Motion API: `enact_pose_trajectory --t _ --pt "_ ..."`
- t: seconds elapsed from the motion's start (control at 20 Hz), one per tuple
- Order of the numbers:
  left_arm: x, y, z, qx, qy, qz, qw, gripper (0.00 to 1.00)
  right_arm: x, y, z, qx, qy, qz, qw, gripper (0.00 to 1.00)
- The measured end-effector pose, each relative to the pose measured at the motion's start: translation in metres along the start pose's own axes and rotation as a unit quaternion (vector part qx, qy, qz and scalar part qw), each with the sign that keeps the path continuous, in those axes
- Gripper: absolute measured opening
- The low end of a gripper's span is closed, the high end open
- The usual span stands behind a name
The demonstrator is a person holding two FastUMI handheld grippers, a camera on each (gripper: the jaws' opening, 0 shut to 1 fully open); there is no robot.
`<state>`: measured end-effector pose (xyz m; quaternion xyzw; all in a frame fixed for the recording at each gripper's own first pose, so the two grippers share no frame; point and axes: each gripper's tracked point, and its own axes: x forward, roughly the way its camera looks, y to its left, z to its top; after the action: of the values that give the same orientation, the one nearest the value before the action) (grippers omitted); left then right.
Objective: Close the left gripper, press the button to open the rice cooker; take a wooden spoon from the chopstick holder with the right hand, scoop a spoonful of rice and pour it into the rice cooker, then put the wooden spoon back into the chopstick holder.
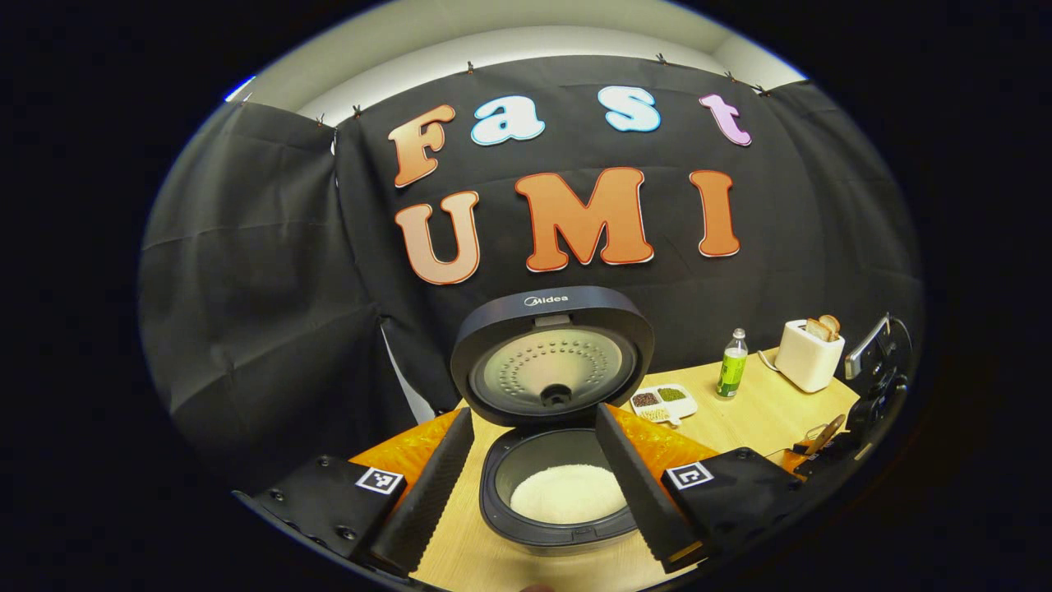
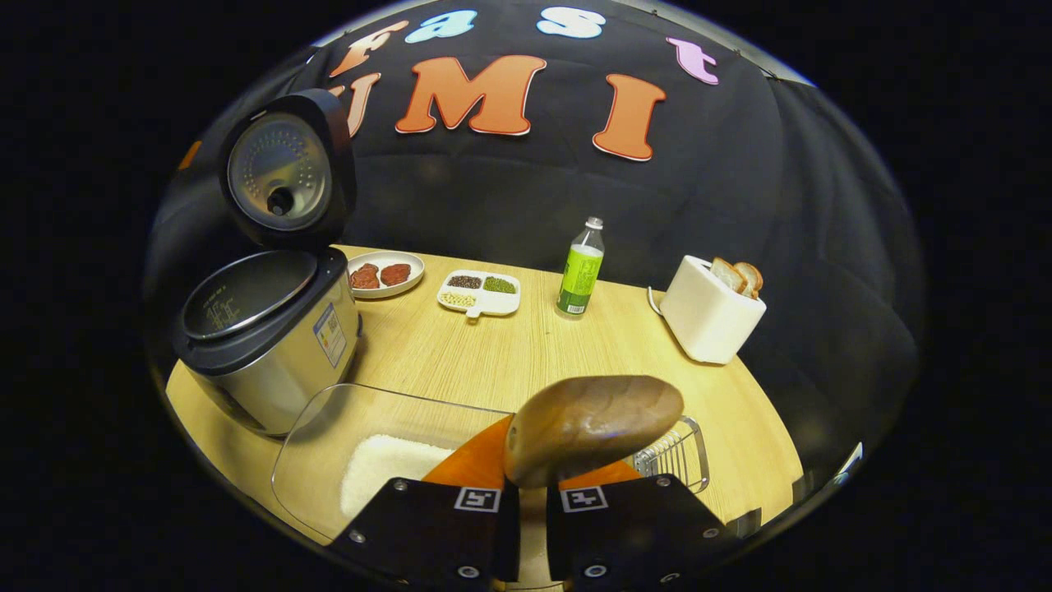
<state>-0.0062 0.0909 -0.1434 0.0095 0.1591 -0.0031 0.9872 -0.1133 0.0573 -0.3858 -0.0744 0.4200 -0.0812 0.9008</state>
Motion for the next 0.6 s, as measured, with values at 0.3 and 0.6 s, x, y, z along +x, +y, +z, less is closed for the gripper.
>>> enact_pose_trajectory --t 0.3,0.6 --pt "0.004 0.004 -0.004 -0.007 0.009 -0.002 1.0 1.0 0.012 0.009 -0.014 0.035 -0.003 0.01 0.999 0.12" --pt "0.002 0.003 -0.005 -0.001 0.01 -0.007 1.0 0.93 0.0 0.054 -0.015 0.087 -0.001 0.07 0.994 0.13"
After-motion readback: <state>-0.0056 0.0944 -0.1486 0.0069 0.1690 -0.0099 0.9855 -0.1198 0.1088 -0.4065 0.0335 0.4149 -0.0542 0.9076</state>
